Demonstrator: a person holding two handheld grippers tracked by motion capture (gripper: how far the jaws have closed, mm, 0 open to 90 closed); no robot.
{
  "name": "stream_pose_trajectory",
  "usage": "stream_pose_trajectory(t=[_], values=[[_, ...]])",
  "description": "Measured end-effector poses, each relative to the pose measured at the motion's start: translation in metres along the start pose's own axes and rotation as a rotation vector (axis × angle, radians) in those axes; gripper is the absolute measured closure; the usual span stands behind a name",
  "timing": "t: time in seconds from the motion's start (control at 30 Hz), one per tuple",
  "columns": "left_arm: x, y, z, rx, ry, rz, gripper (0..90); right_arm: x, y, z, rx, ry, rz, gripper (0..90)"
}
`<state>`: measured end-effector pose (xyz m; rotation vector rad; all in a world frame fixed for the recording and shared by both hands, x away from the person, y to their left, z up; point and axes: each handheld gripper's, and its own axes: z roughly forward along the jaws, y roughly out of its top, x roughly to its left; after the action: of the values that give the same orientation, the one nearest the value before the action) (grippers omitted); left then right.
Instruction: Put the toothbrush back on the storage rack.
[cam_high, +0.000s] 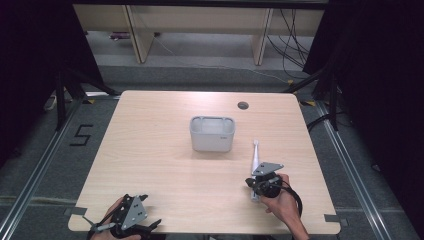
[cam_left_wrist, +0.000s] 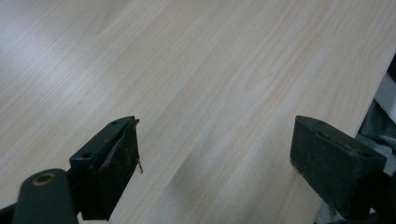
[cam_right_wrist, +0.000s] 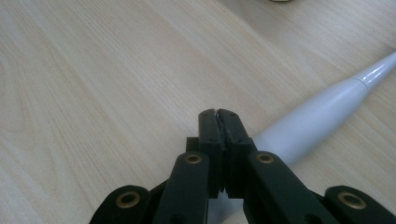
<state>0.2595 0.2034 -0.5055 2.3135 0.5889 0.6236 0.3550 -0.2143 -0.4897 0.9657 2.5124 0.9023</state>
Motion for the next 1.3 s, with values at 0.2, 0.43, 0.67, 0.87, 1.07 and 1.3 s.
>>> stream_pose_trajectory(t=[0.2,0.43,0.67,0.87,1.07,1.3], values=[[0.0,0.0,0.0,-0.001,0.0,-0.001,15.0,-0.002,-0.002,-0.004,-0.005,-0.009,-0.001,89.1],[0.0,0.0,0.0,0.0,0.0,0.0,15.0,-0.004,-0.005,-0.009,0.008,-0.004,0.02,88.5],[0.0,0.0,0.0,-0.001,0.0,-0.001,15.0,-0.007,-0.009,-0.013,0.018,-0.006,0.034,88.6],[0.0,0.0,0.0,-0.001,0.0,-0.002,15.1,-0.01,-0.013,-0.016,0.012,-0.004,0.046,88.5],[0.001,0.0,-0.001,0.003,-0.012,-0.002,15.0,-0.01,-0.013,-0.019,0.014,-0.012,0.066,87.1],[0.001,0.0,0.0,0.008,0.009,0.006,15.0,-0.011,0.002,-0.031,0.006,-0.027,0.103,62.6]])
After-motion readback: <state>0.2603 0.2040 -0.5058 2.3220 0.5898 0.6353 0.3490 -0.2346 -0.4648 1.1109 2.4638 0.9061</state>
